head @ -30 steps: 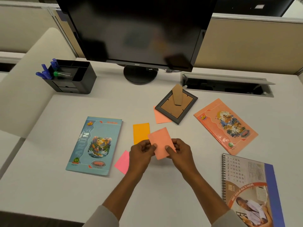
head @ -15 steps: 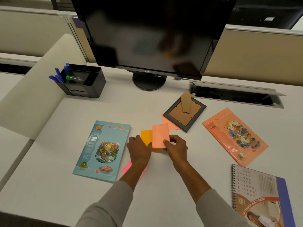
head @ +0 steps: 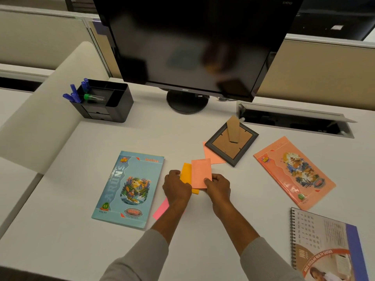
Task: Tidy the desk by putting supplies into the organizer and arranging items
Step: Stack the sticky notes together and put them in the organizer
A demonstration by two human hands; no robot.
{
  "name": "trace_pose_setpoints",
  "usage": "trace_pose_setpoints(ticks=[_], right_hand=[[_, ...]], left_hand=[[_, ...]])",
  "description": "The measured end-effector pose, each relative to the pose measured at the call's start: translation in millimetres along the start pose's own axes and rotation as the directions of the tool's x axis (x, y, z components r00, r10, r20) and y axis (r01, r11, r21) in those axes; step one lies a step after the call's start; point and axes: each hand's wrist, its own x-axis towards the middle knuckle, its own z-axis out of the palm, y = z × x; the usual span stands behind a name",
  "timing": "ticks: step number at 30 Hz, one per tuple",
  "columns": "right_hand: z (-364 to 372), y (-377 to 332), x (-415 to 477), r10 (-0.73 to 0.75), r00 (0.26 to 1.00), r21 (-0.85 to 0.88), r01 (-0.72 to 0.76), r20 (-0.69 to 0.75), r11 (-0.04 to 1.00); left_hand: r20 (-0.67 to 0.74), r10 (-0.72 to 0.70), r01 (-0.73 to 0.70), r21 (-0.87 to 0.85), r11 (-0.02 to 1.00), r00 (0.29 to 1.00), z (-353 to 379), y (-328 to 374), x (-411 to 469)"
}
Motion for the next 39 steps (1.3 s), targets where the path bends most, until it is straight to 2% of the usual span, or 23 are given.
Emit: trace_pose_setpoints(ticks=[5,9,11,16,22,33,39], right_hand=[[-3.1,7.3,7.4,0.11,0.991,0.174,-0.121,0.072,0.977],[-15.1,1.1,6.9,0.211,0.97,0.38,-0.243,0.125,0.893],[-20.8,-4.6,4.3,0.249,0.959,0.417,-0.282,0.134,0.864],[-23.6,-4.1,2.3,0.211,0.974,0.357,-0.226,0.081,0.906],[-19.4,1.2,-2.5,0.076,0.997,0.178,-0.074,-0.005,0.981],[-27.4,5.3,-15.0,-0.11,0.994,-0.004,0.11,-0.025,0.994],[-28.6,5.0,-14.8,-0.121,0.991,0.07,0.117,0.063,0.991]], left_hand=[[0.042,0.012,-0.005,-0.169,0.986,0.999,-8.0,-4.5,0.5],[0.092,0.02,0.012,-0.329,0.944,0.996,-14.6,-10.7,1.7],[0.125,0.026,0.027,-0.402,0.915,0.992,-16.1,-12.5,2.1],[0.267,0.041,0.119,-0.554,0.824,0.963,-16.4,-8.0,-2.7],[0.354,0.072,0.169,-0.604,0.779,0.932,-12.5,-5.0,-9.6],[0.312,0.153,0.056,-0.57,0.82,0.938,-6.7,-12.6,-13.4],[0.272,0.116,0.062,-0.569,0.82,0.955,-1.7,-14.4,-13.7]])
